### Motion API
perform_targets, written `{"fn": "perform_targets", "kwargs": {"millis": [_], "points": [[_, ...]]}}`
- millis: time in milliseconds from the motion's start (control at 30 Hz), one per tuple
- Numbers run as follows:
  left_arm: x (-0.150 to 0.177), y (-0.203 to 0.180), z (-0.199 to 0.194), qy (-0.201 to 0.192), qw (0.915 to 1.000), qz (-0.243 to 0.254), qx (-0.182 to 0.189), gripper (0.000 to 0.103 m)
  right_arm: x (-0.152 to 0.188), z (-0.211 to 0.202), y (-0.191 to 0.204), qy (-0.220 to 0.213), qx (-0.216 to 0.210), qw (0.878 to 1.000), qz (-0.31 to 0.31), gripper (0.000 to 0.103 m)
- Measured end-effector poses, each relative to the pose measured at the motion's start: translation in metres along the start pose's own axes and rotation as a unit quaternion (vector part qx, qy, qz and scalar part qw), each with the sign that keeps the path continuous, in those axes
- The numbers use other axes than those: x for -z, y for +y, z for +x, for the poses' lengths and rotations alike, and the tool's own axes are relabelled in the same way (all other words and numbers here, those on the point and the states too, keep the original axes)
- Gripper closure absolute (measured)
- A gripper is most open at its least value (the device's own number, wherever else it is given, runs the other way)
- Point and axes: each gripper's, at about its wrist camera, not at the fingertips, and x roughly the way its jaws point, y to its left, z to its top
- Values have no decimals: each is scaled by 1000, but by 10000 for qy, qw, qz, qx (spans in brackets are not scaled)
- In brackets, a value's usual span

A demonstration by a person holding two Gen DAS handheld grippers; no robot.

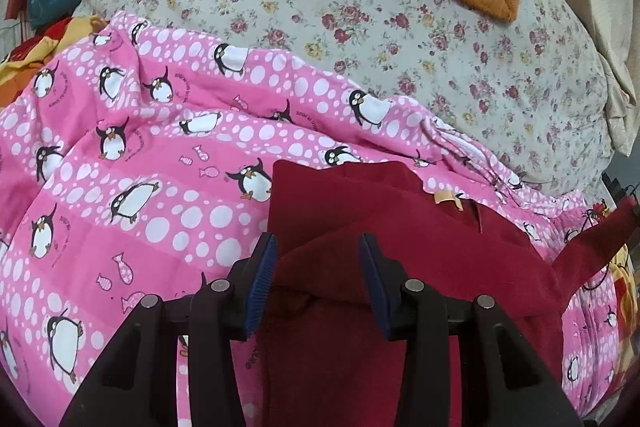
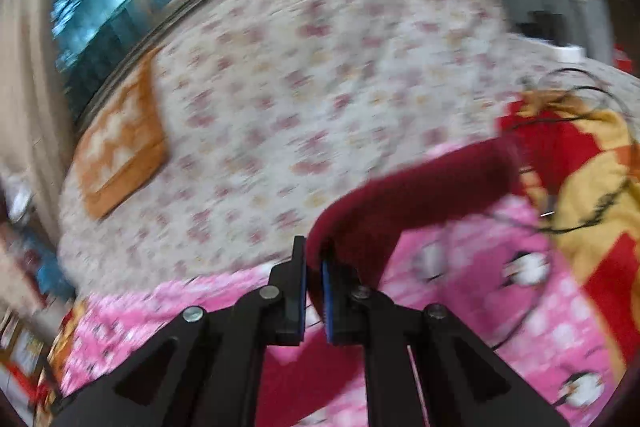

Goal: Fold small clothes

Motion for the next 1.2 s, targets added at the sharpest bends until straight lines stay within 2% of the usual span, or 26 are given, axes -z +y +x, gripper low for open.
{"fn": "perform_targets", "kwargs": {"millis": [133, 233, 300, 367, 400, 433, 467, 567, 633, 733, 767, 900, 967, 1000, 1067, 1133, 1200], "points": [[0, -1, -1, -25, 9999, -3, 113, 71, 33, 16, 75, 582, -748, 9930, -704, 97], [0, -2, 0, 27, 9997, 19, 244, 71, 81, 47, 138, 1228, -1207, 9765, -1298, 97], [0, -2, 3, 92, 9994, 21, 318, 71, 119, 69, 169, 1582, -1292, 9648, -1659, 95], [-1, -1, 6, 174, 9990, -28, 406, 71, 156, 94, 189, 2041, -1147, 9517, -1986, 77], [-1, -1, 8, 228, 9985, -72, 491, 71, 181, 112, 198, 2586, -990, 9350, -2217, 56], [-1, -1, 8, 252, 9982, -101, 542, 71, 193, 120, 201, 2895, -896, 9237, -2345, 52], [-1, -2, 8, 272, 9977, -124, 610, 71, 206, 122, 205, 3049, -781, 9136, -2575, 52], [0, -8, 7, 268, 9965, -112, 780, 69, 206, 96, 204, 2737, -756, 9143, -2887, 46], [2, -16, 9, 265, 9953, -40, 930, 69, 197, 74, 195, 2554, -698, 9225, -2810, 35], [9, -37, 16, 419, 9939, 214, 995, 69, 181, 39, 173, 1961, -507, 9421, -2673, 25], [12, -46, 20, 509, 9932, 300, 1000, 69, 175, 29, 163, 1714, -361, 9494, -2607, 25], [19, -71, 42, 930, 9900, 585, 881, 69, 147, 19, 137, 1297, -135, 9677, -2158, 25], [21, -83, 53, 1008, 9890, 718, 814, 70, 135, 19, 120, 1069, 32, 9766, -1866, 25], [23, -88, 60, 1047, 9883, 819, 749, 73, 131, 22, 113, 1015, 62, 9803, -1694, 25], [28, -92, 69, 1170, 9868, 932, 625, 90, 126, 27, 97, 970, 69, 9865, -1318, 25], [31, -94, 69, 1100, 9866, 1007, 655, 99, 124, 32, 83, 1047, 123, 9888, -1058, 25], [25, -93, 60, 1017, 9864, 977, 841, 101, 123, 37, 74, 1063, 159, 9902, -892, 25]]}}
